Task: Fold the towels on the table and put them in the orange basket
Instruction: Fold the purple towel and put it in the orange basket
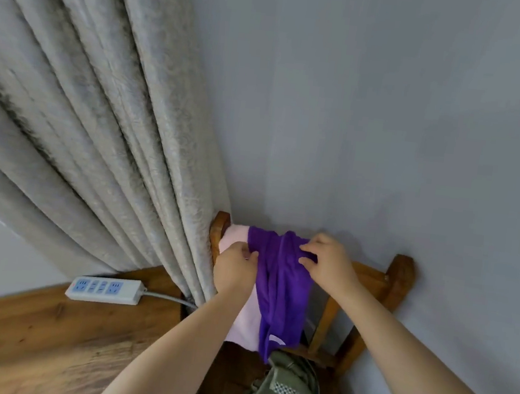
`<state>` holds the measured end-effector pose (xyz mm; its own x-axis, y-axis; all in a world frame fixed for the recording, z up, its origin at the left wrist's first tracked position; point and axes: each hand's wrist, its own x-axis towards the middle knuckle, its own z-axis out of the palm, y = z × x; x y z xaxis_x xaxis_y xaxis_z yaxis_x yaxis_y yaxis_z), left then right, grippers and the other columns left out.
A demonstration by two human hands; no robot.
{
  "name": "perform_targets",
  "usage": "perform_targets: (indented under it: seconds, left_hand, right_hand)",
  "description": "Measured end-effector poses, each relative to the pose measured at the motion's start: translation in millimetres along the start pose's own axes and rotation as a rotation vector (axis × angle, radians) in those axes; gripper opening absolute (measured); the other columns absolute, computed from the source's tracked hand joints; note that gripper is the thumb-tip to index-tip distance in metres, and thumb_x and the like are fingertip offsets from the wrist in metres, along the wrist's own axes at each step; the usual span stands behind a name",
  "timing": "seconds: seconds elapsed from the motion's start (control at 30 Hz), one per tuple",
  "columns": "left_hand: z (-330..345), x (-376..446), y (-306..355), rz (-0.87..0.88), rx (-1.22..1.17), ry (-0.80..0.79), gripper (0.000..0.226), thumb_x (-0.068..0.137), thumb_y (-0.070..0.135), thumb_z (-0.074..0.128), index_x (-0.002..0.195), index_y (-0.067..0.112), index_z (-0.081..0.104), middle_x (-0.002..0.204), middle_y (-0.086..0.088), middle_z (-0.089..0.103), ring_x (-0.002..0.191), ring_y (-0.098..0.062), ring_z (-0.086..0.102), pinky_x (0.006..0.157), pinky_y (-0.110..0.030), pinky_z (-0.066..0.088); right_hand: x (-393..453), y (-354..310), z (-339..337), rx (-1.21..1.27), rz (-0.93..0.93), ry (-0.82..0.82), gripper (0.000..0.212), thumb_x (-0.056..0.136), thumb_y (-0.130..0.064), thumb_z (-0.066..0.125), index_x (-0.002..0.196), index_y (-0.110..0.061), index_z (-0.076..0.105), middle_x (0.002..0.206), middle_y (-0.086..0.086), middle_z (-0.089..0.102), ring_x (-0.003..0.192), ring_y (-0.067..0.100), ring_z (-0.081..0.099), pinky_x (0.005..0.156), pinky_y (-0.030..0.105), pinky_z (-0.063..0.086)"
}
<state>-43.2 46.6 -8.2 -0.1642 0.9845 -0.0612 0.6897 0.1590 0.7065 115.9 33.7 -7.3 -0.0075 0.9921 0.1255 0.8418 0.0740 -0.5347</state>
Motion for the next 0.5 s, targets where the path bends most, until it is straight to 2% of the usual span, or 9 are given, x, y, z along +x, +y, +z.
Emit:
perform_targets:
  seconds: [0.13, 0.3, 0.4, 0.5]
  left_hand:
    - [6.8, -3.8, 4.6, -0.071, -0.107, 0.026, 0.02, 0.092, 0.019, 0.048, 0.106, 0.009, 0.06, 0.097, -0.008, 0.067, 0.076, -0.012, 0.048, 0.067, -0.023, 0.035]
    - [7.0, -5.1, 9.9, -0.153, -0.146, 0.045, 0.019, 0.092, 0.016, 0.046, 0.105, 0.009, 0.058, 0.088, -0.003, 0.061, 0.076, -0.013, 0.048, 0.067, -0.023, 0.035]
    - [5.3, -5.9, 11.3, -0.136, -0.123, 0.027, 0.021, 0.093, 0.014, 0.044, 0.104, 0.008, 0.06, 0.097, -0.009, 0.067, 0.079, -0.018, 0.054, 0.067, -0.024, 0.038]
    - [-2.3, -8.9, 9.3, -0.096, -0.105, 0.034, 0.023, 0.093, 0.012, 0.044, 0.104, 0.005, 0.063, 0.096, -0.012, 0.068, 0.079, -0.019, 0.055, 0.068, -0.024, 0.039]
  right_hand:
    - [-6.6, 2.5, 6.8, 0.023, -0.045, 0.114, 0.022, 0.087, -0.008, 0.057, 0.105, 0.001, 0.066, 0.102, 0.017, 0.062, 0.095, 0.026, 0.058, 0.08, 0.018, 0.037]
    - [-9.3, 1.4, 8.3, 0.026, -0.088, 0.167, 0.016, 0.084, -0.001, 0.059, 0.094, 0.005, 0.07, 0.093, 0.019, 0.065, 0.088, 0.029, 0.061, 0.076, 0.021, 0.039]
    - [-10.6, 3.8, 9.3, 0.018, -0.094, 0.182, 0.015, 0.084, -0.001, 0.059, 0.093, 0.005, 0.07, 0.093, 0.019, 0.065, 0.087, 0.029, 0.061, 0.076, 0.02, 0.039]
    - [-12.3, 6.1, 9.1, 0.009, -0.094, 0.199, 0.015, 0.084, -0.002, 0.059, 0.092, 0.004, 0.07, 0.093, 0.019, 0.066, 0.086, 0.029, 0.062, 0.075, 0.02, 0.039]
